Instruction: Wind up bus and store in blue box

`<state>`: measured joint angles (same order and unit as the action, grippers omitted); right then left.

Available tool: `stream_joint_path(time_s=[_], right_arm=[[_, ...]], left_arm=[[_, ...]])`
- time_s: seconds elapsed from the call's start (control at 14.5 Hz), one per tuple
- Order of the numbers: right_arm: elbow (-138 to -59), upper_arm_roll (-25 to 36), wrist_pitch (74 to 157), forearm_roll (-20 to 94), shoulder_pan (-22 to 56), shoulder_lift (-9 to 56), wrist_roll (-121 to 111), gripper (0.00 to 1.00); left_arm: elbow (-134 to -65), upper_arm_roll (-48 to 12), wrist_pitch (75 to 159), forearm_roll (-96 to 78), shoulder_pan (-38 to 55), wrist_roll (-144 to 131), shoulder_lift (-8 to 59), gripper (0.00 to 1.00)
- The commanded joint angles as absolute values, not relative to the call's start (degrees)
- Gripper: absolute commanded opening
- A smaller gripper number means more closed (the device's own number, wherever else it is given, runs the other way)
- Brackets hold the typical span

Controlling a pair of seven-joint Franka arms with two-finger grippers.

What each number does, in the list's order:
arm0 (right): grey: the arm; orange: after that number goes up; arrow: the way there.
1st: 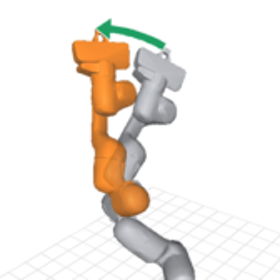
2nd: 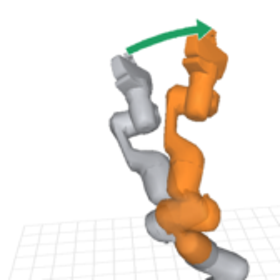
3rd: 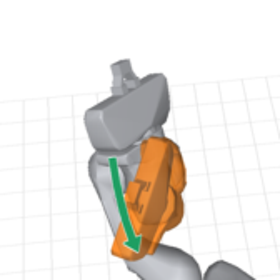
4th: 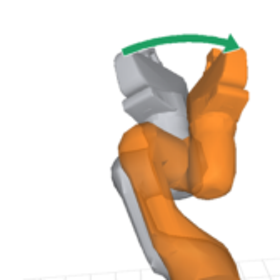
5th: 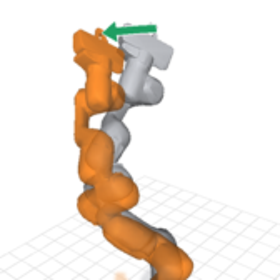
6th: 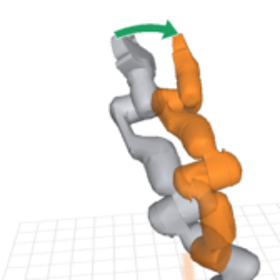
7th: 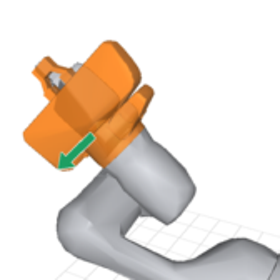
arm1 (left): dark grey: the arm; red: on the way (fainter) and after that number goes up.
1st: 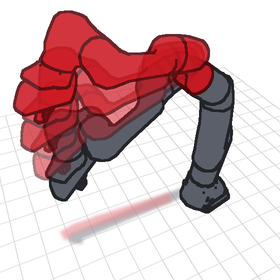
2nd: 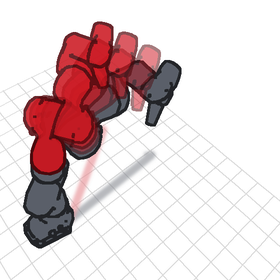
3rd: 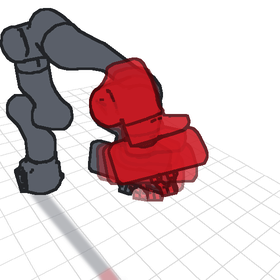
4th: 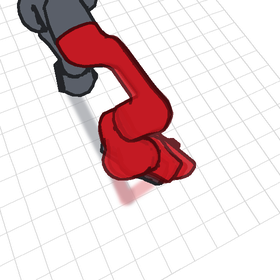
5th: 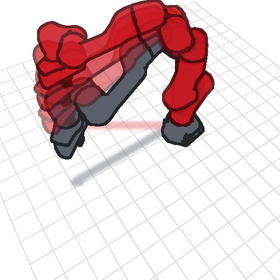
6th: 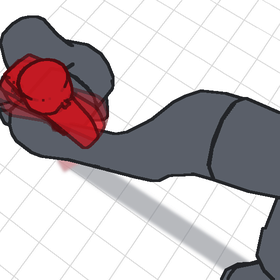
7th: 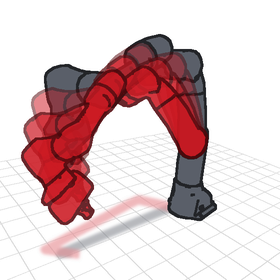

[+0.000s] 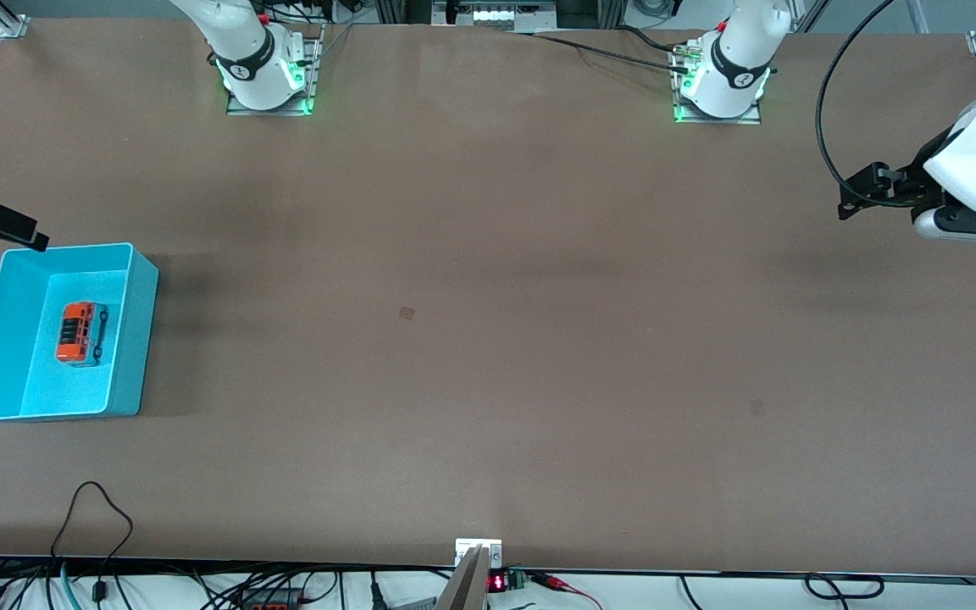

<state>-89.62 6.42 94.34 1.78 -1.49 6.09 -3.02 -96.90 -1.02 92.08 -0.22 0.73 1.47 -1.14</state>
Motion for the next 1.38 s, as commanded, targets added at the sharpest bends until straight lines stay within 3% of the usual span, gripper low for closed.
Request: stream_joint_path(time_s=[0.0, 1.31], right_arm=[[-97.9, 6.1, 97.5, 1.1, -1.6, -0.7, -2.9, 1.00], [-98.3, 4.8, 93.8, 0.2, -1.6, -3.1, -2.8, 1.00]], left_arm=[[-95.8, -1.2, 91.0, -0.2, 0.8, 1.4, -1.1, 1.00], [-95.8, -1.1, 91.0, -0.2, 0.8, 1.2, -1.1, 1.00]])
